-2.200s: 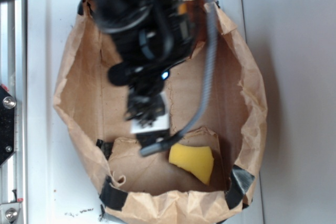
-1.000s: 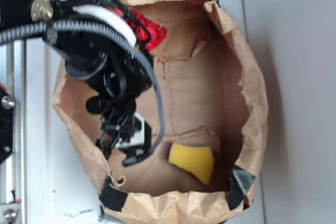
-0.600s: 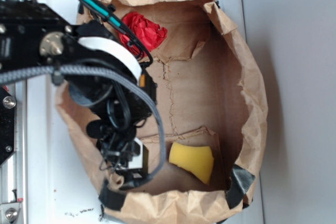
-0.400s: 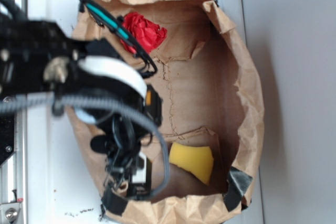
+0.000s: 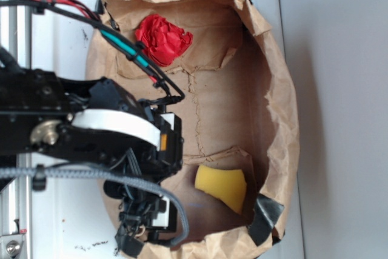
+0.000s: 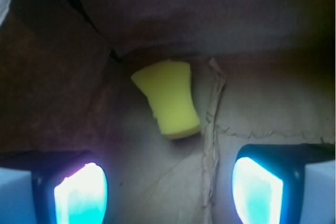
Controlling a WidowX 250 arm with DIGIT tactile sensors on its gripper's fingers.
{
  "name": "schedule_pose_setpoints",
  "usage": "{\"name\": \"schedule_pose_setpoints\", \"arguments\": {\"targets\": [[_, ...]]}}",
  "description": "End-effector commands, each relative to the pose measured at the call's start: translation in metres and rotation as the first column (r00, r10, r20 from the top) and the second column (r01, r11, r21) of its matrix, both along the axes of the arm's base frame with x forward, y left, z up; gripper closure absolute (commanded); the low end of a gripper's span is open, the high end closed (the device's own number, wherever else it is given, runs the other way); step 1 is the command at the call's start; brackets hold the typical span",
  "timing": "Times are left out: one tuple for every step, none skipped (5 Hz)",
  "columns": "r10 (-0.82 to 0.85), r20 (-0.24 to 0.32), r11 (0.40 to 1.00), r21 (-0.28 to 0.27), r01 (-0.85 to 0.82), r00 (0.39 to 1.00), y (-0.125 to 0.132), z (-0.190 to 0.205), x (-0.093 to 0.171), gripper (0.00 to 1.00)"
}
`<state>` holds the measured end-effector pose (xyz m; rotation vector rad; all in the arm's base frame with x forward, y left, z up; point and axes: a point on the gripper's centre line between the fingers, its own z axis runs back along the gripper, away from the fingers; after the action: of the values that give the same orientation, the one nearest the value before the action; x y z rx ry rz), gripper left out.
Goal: Grab the green sponge.
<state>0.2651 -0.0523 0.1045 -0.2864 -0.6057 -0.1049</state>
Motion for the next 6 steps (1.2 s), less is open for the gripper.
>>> {"name": "schedule_pose_setpoints", "arguments": {"targets": [[0.027,-0.004,0.999,-0.042,-0.027,1.0,0.003,0.026,0.02,0.0],[0.085,-0.021,0.995,-0.045,-0.085,0.996,0.01,0.033,0.038,0.0],[0.129,-0.03,0.991,-0.016,-0.129,0.991,0.014,0.023,0.055,0.0],[0.121,0.002,0.993,-0.007,-0.121,0.993,0.012,0.015,0.058,0.0],[0.094,0.026,0.995,0.018,-0.095,0.995,0.006,0.005,0.055,0.0],[0.032,0.006,0.999,0.013,-0.033,0.999,0.0,-0.003,0.049,0.0]]}}
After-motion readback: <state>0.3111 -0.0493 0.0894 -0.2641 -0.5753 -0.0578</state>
